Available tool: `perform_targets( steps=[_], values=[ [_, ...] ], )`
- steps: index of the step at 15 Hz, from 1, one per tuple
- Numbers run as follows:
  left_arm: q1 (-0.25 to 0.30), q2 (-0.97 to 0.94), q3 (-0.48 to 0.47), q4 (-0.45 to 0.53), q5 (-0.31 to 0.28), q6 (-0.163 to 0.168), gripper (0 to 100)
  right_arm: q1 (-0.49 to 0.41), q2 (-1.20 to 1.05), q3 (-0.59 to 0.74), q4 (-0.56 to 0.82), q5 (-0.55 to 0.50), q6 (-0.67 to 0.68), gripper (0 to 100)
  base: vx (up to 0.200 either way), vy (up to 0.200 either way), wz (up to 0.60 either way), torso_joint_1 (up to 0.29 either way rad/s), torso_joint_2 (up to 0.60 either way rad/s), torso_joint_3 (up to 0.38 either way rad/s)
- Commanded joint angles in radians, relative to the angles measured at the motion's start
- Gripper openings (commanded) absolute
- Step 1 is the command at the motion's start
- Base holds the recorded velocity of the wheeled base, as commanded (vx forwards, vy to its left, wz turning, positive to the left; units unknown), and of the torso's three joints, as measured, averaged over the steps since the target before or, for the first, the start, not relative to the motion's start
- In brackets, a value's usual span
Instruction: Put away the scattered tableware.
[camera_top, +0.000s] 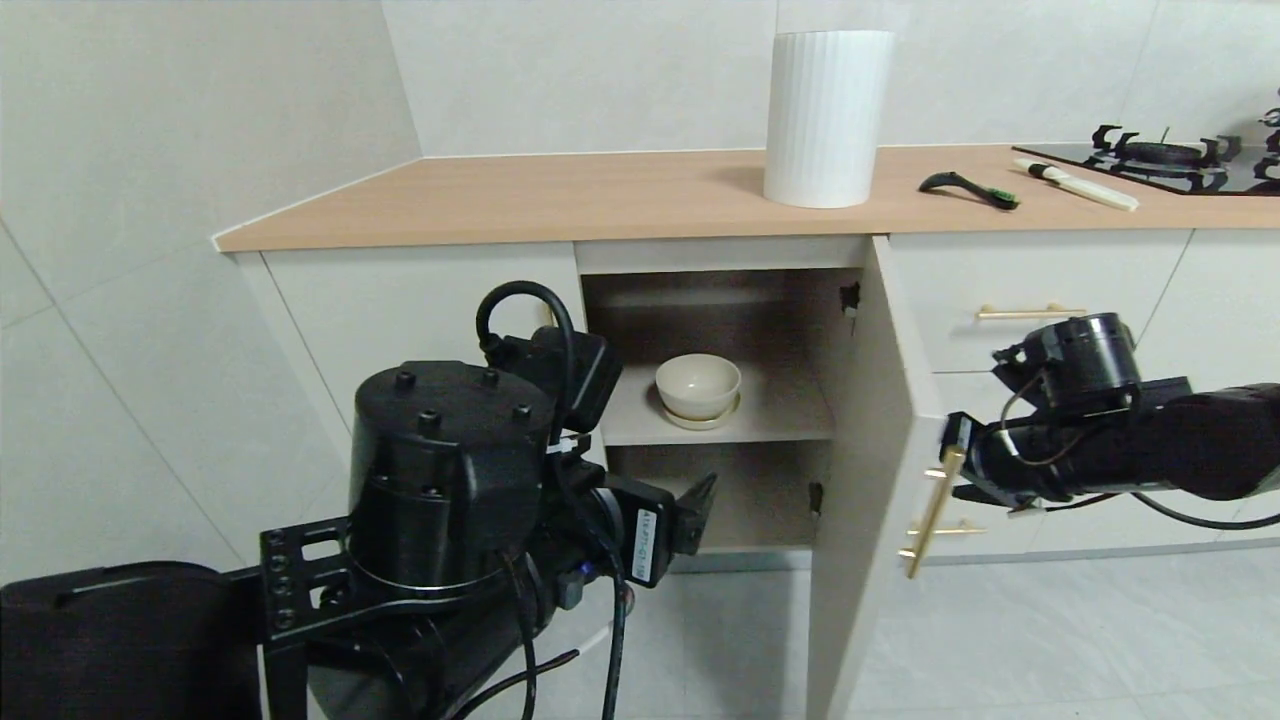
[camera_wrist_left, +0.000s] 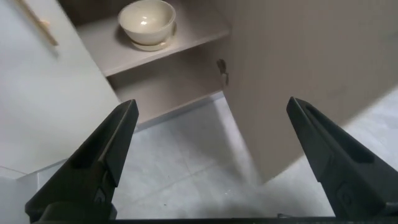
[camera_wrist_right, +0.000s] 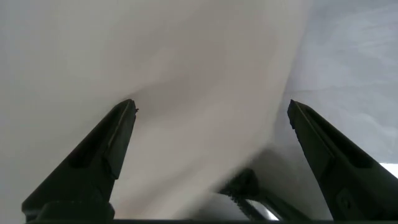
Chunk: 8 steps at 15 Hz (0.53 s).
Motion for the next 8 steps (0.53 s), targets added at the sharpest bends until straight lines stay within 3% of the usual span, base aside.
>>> perform_targets(
  steps=[1, 7, 8],
  values=[
    [0.002, -0.005, -0.002, 0.0, 0.001, -0.001, 100, 0.052, 0.1, -0.068, 0.0, 0.007, 0.0, 100, 0.0, 0.0, 0.0, 0.0, 0.0, 0.0],
    [0.029, -0.011, -0.013, -0.002, 0.002, 0.008, 100, 0.119, 0.271, -0.305, 0.0, 0.034, -0.013, 100, 0.0, 0.0, 0.0, 0.0, 0.0, 0.0],
    [0.031, -0.025, -0.013, 0.0, 0.002, 0.013, 100, 0.128, 0.323, -0.391, 0.0, 0.033, -0.011, 100, 0.0, 0.0, 0.0, 0.0, 0.0, 0.0]
  ],
)
